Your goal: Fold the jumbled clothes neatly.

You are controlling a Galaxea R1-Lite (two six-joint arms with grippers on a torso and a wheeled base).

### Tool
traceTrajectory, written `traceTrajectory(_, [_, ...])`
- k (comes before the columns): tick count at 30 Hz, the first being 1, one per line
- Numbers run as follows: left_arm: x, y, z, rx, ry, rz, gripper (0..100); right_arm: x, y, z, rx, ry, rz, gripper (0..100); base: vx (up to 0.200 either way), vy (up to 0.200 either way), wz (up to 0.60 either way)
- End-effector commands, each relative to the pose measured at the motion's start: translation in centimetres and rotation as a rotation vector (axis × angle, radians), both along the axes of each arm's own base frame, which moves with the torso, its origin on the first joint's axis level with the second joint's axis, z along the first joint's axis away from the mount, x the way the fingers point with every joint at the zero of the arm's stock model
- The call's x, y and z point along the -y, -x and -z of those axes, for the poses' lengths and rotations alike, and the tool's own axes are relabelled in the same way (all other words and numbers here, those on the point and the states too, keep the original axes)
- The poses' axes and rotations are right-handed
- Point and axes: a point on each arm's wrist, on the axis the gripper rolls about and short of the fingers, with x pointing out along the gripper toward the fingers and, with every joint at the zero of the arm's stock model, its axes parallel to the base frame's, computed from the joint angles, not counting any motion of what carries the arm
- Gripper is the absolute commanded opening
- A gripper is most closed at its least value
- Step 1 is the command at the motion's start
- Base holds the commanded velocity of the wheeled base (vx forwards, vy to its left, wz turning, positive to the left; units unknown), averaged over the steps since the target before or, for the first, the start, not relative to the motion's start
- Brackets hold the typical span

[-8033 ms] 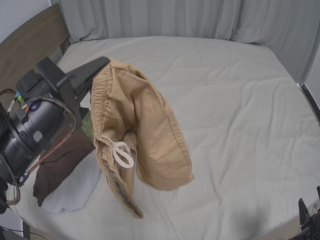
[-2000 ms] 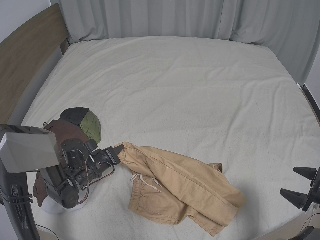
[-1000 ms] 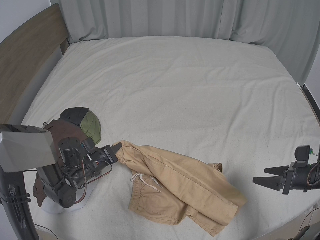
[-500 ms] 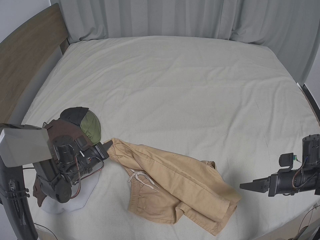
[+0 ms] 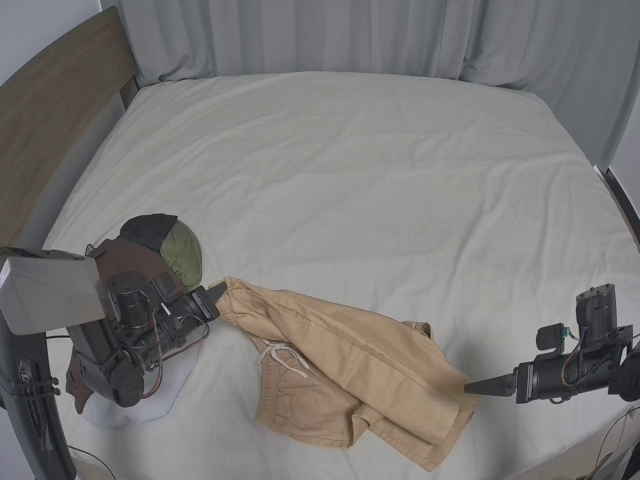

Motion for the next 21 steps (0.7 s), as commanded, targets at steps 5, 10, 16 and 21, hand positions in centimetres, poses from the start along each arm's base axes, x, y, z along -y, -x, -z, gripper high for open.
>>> traceTrajectory(5, [0.2, 0.0, 0.0, -0.002, 0.000, 0.004, 0, -0.1, -0.4, 1.7, -0.084, 0.019, 0.006, 100, 0.000, 0.000, 0.00])
traceTrajectory(10, [0.2, 0.0, 0.0, 0.000, 0.000, 0.004, 0, -0.1, -0.7, 2.3, -0.131, 0.012, 0.028, 100, 0.000, 0.000, 0.00])
traceTrajectory(16, [0.2, 0.0, -0.1, 0.003, 0.001, 0.004, 0, -0.2, -1.1, 3.6, -0.156, 0.017, 0.032, 100, 0.000, 0.000, 0.00])
traceTrajectory(21, [0.2, 0.0, -0.1, 0.003, 0.001, 0.004, 0, -0.2, -1.4, 4.6, -0.179, 0.013, 0.048, 100, 0.000, 0.000, 0.00])
